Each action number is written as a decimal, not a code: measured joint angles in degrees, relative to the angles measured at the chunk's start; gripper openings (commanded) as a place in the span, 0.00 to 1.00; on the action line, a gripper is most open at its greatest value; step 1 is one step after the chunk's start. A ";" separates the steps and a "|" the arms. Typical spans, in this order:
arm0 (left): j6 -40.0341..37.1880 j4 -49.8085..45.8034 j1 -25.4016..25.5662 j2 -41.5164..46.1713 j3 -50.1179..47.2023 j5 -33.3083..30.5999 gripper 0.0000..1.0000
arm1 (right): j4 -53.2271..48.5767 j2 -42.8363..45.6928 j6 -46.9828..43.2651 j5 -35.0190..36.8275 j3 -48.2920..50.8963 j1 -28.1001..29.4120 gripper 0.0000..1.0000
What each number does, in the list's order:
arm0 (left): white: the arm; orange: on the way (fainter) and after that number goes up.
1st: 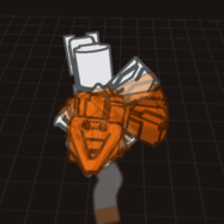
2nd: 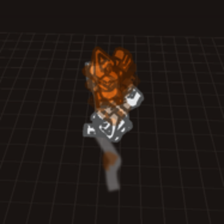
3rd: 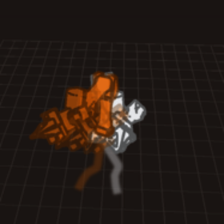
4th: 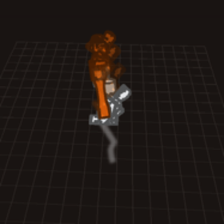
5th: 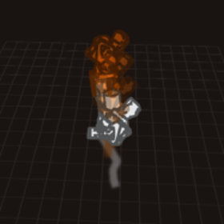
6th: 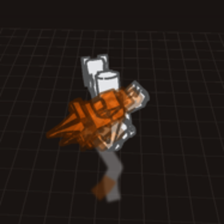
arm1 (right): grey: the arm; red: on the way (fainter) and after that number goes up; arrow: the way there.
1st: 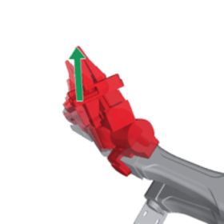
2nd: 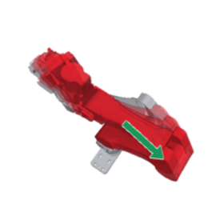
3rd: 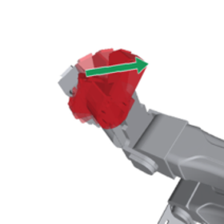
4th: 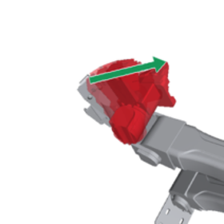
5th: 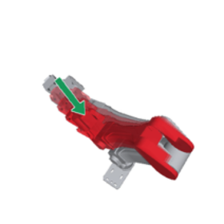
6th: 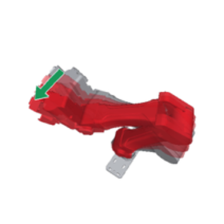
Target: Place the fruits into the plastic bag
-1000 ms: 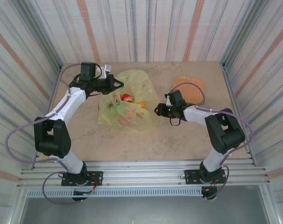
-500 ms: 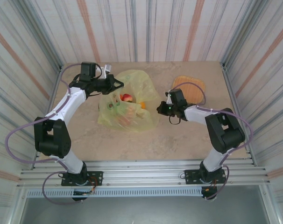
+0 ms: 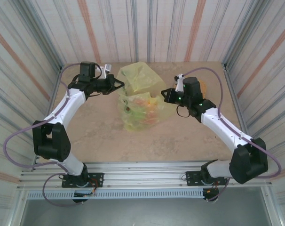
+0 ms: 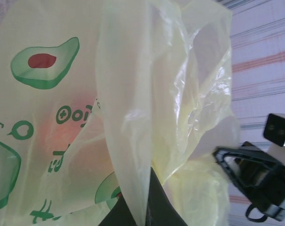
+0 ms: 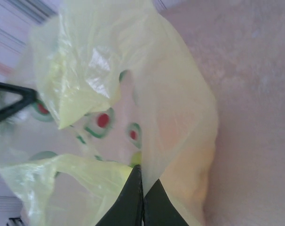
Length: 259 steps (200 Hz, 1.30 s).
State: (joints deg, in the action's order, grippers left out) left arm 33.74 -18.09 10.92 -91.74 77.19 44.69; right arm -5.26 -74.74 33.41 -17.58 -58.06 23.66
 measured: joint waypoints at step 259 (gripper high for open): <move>0.96 0.00 -1.99 0.22 0.00 0.31 0.00 | -7.74 -4.17 -3.91 2.32 -11.08 0.42 0.00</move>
State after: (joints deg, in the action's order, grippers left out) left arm 34.70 -18.09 8.93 -91.53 77.19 44.99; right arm -12.99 -78.91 29.50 -15.27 -69.14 24.08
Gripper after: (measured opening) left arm 0.048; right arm 0.048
